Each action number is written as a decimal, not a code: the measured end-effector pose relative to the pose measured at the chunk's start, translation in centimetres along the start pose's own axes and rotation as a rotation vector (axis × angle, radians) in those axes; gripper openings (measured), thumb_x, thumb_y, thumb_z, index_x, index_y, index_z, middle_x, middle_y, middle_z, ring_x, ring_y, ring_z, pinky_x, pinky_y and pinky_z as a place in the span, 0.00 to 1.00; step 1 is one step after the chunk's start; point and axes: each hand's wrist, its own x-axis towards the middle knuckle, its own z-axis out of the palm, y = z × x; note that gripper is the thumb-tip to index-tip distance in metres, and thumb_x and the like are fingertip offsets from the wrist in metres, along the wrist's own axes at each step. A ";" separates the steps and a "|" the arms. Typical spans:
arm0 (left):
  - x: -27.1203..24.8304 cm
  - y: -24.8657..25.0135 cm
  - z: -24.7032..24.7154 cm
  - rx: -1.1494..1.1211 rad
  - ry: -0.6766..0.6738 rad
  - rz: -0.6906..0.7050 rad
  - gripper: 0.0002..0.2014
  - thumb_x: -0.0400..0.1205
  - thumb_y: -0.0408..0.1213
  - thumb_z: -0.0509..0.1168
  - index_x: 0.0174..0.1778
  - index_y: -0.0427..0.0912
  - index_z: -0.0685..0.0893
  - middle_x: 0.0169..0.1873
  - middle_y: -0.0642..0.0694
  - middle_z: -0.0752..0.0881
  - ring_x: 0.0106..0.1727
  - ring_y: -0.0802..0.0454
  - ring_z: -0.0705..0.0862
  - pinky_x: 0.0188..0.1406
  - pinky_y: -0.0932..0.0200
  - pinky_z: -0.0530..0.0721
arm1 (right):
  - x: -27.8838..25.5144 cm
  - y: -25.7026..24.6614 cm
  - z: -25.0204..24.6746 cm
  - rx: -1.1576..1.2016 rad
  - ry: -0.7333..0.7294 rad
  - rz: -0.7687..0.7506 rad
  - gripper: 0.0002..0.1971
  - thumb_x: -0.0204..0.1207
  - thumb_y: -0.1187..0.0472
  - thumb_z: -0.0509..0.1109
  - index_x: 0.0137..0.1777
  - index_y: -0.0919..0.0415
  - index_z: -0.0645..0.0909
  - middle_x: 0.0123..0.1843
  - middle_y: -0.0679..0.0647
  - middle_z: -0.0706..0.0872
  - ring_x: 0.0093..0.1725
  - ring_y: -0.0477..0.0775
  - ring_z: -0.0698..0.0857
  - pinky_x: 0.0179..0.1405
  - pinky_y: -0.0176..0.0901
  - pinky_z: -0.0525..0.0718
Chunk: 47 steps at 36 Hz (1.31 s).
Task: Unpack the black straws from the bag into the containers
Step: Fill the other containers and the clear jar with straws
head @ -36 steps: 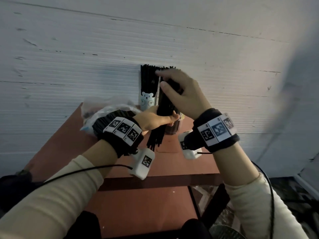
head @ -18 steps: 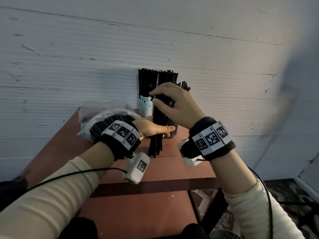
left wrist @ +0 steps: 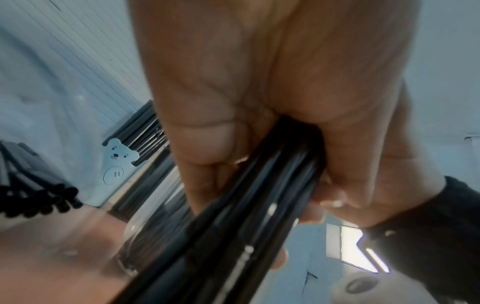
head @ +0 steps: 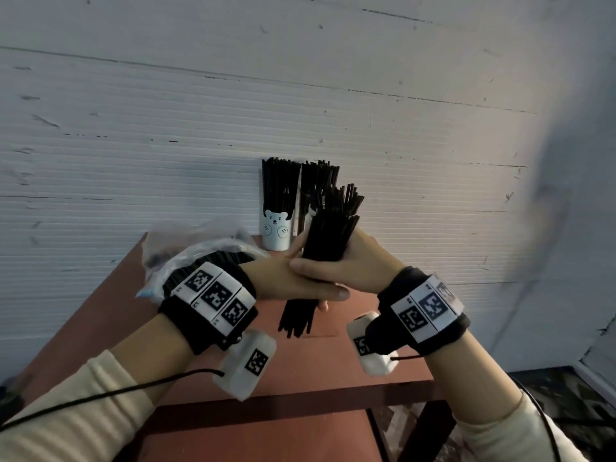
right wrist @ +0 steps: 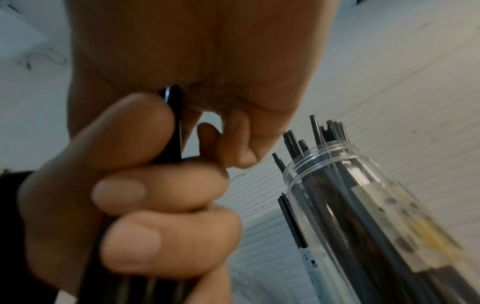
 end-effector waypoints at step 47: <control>9.4 -3.7 -2.4 -0.194 0.388 -0.119 0.51 0.56 0.48 0.84 0.76 0.53 0.67 0.61 0.55 0.84 0.62 0.57 0.84 0.67 0.50 0.81 | 10.3 4.3 -10.7 -0.099 0.416 0.161 0.11 0.74 0.56 0.73 0.37 0.62 0.78 0.27 0.50 0.73 0.22 0.43 0.71 0.22 0.36 0.72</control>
